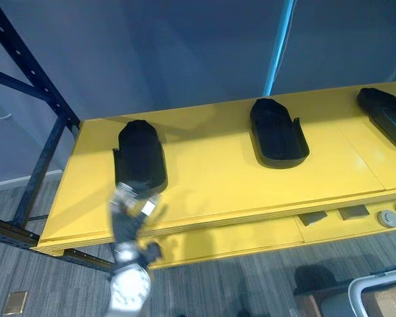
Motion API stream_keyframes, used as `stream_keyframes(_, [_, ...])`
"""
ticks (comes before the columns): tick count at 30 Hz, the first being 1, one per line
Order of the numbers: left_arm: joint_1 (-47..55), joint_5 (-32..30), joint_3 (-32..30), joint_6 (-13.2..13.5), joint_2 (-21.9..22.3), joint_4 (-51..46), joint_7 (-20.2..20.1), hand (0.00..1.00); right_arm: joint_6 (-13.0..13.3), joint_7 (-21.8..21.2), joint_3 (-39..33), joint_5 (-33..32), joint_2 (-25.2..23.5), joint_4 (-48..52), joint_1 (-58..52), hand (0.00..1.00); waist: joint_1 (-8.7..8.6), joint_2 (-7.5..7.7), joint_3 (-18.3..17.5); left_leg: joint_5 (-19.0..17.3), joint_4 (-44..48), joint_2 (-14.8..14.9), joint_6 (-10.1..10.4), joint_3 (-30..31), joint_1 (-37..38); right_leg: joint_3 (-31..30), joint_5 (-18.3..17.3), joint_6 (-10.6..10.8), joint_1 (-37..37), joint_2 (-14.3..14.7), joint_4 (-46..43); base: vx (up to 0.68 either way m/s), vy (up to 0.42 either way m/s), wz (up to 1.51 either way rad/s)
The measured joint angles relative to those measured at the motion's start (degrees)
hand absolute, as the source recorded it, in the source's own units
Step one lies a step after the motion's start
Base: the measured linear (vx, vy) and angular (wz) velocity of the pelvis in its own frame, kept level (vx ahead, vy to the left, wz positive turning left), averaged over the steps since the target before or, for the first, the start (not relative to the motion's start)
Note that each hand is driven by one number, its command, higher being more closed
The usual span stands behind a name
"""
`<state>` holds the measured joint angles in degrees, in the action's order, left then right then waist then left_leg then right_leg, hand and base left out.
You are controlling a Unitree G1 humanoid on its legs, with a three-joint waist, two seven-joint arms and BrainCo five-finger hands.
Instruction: Walk over and take plastic housings, then place them on the shelf
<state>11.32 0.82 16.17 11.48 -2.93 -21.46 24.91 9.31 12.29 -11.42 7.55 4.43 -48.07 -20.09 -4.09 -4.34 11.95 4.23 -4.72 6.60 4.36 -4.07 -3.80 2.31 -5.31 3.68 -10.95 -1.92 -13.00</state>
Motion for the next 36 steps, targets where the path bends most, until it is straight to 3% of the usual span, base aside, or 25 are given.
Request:
stream_keyframes(3, [1.26, 0.16, 0.56, 1.16, 0.83, 0.13, -1.49, 1.0, 0.01, 0.19, 1.11, -0.02, 0.34, -0.32, -0.03, 0.0, 0.42, 0.33, -0.61, -0.38, 0.78, 0.6, 0.51, -0.27, -1.36, -0.38, -0.04, 0.04, -0.8, 0.69, 0.33, -0.03, -0.009, -0.02])
stream_keyframes(11, [-1.81, 0.75, -3.58, 1.22, 1.08, 3.58, -2.68, 1.0, -0.02, 0.31, 3.49, -0.07, 1.44, -0.96, 0.51, 0.0, 2.18, 1.13, -0.43, -0.13, 1.32, 0.87, 0.75, 0.29, -5.3, 0.03, 0.58, -0.85, -3.73, 1.02, 0.71, 0.02, -0.004, 0.06])
stream_keyframes(21, [-12.93, 1.3, -13.76, 0.97, -0.42, 10.17, 2.35, 1.0, -0.07, 0.6, 2.29, -0.25, 0.27, -3.2, 3.04, 0.0, 1.46, 2.89, 1.92, -0.13, 1.6, 0.8, 0.75, 0.28, -7.08, -0.18, 0.83, -1.29, -4.97, 1.08, 1.57, 0.02, 0.001, 0.02])
stream_keyframes(29, [-17.99, 4.86, -18.66, 0.91, -3.32, 12.14, 2.21, 1.0, -0.48, 0.59, 0.28, -0.27, 0.13, -5.71, 6.66, 0.0, 1.34, 3.11, 3.7, -0.13, 1.58, 0.69, 0.74, 0.49, -7.98, -0.2, 0.84, -1.29, -6.05, 1.02, 1.61, 0.0, 0.0, 0.0])
stream_keyframes(36, [-22.31, 7.21, -22.23, 1.41, -6.57, 16.85, 2.28, 1.0, -0.72, 0.55, 0.12, -0.37, 0.23, -5.58, 8.9, 0.0, 0.13, 3.17, 4.46, -0.14, 1.58, 0.67, 0.73, 0.37, -7.88, -0.32, 0.85, -1.33, -6.05, 1.0, 1.63, 0.0, 0.0, 0.0])
